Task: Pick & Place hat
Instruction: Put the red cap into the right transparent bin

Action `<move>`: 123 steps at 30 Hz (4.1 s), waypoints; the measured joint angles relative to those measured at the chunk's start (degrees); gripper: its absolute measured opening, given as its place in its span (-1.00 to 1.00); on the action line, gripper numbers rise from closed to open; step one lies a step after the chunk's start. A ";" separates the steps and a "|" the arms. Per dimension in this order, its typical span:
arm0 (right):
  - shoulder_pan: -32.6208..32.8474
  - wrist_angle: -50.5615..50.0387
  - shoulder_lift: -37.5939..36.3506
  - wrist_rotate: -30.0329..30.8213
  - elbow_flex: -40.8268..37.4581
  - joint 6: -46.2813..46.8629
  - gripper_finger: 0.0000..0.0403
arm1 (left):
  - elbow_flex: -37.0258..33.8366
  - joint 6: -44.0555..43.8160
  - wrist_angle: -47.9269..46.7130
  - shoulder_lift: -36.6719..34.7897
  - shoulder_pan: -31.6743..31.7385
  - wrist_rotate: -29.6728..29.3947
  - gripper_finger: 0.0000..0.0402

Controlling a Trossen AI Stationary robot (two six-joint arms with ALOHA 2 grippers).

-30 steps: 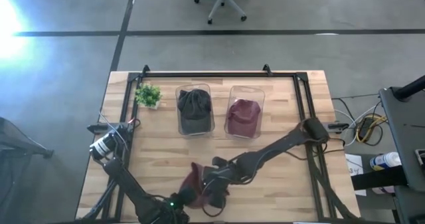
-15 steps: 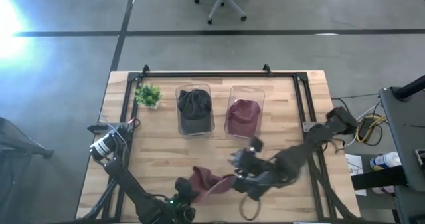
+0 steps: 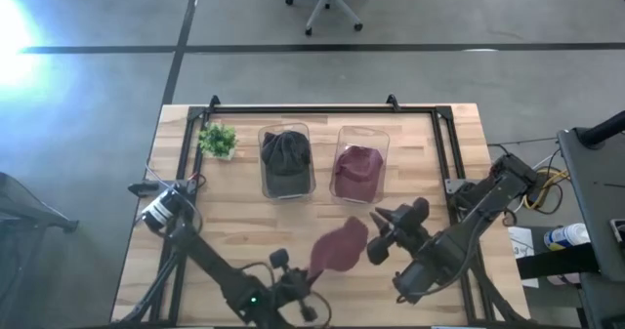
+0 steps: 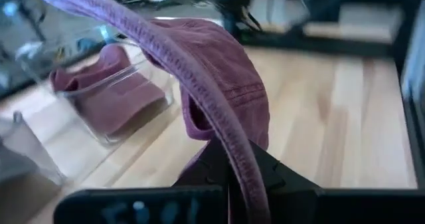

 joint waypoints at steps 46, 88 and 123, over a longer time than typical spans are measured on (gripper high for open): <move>10.08 55.31 -0.14 -29.36 -29.47 18.10 -0.01 | -18.32 -36.92 16.17 -2.51 4.90 33.30 0.01; 8.21 73.37 8.53 -33.86 -33.74 22.72 -0.01 | -16.55 20.21 -2.47 -8.07 9.18 42.69 0.03; 6.78 68.12 11.36 -23.13 -32.20 19.36 -0.01 | -16.55 20.76 2.34 -5.52 10.76 46.39 0.03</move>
